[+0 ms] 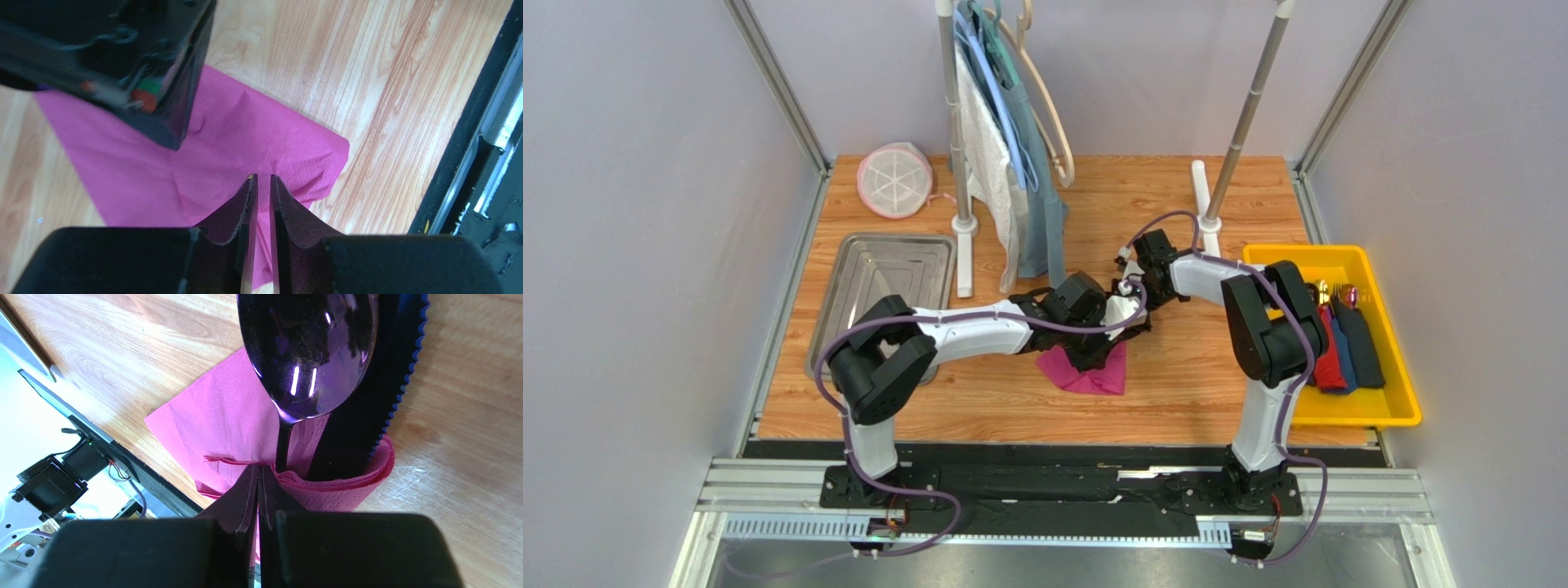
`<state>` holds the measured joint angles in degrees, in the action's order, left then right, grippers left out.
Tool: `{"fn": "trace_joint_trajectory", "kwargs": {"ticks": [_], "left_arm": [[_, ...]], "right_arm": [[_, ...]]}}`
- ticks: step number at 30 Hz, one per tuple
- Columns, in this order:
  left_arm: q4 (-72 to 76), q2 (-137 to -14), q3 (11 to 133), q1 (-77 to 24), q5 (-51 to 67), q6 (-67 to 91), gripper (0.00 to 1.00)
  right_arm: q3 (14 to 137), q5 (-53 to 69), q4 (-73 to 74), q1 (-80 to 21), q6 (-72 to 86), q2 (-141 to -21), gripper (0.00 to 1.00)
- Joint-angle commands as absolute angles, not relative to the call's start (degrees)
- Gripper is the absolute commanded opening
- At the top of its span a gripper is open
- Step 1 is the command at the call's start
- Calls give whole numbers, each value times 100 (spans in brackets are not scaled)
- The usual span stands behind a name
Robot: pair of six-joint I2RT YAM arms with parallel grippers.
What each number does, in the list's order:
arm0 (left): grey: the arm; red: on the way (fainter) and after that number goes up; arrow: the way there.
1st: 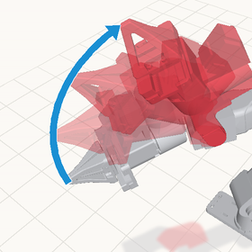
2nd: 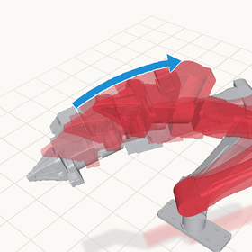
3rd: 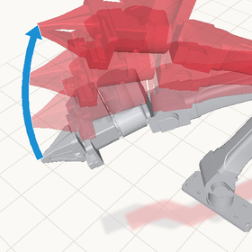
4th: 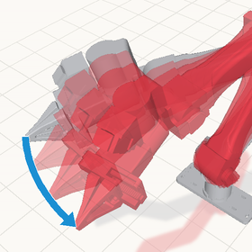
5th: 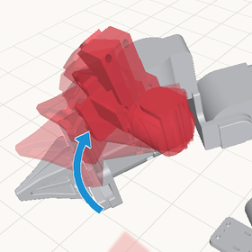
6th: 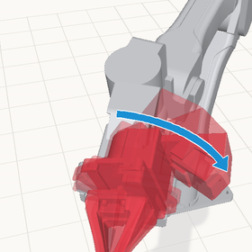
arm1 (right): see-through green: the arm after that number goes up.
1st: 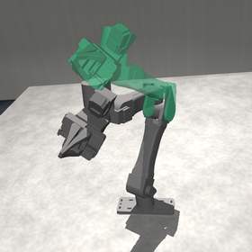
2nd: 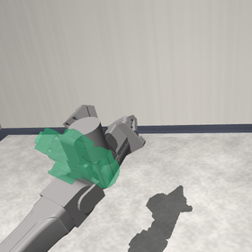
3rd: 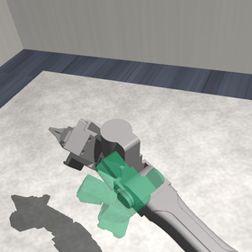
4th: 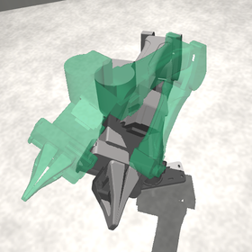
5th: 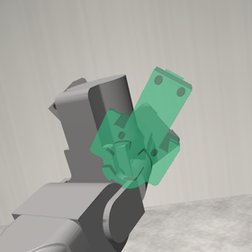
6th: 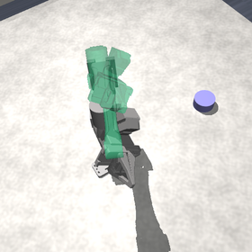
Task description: Place the utensils on the paper napkin and roll it up
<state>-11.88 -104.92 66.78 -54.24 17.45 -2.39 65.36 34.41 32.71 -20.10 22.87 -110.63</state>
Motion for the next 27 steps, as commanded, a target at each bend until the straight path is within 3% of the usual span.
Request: {"fn": "trace_joint_trajectory", "kwargs": {"ticks": [1, 16, 27], "left_arm": [[-932, -10819, 6908, -5476, 1714, -176, 19], [-1055, -11048, 6337, -5484, 1556, -448, 0], [-1090, -10995, 6310, -5484, 1626, -422, 0]], "right_arm": [[6407, 3111, 3182, -2057, 2224, -11303, 2], [7198, 3638, 3788, -1872, 2189, -10530, 12], [6750, 3085, 3999, -1881, 2065, -10397, 9]]}}
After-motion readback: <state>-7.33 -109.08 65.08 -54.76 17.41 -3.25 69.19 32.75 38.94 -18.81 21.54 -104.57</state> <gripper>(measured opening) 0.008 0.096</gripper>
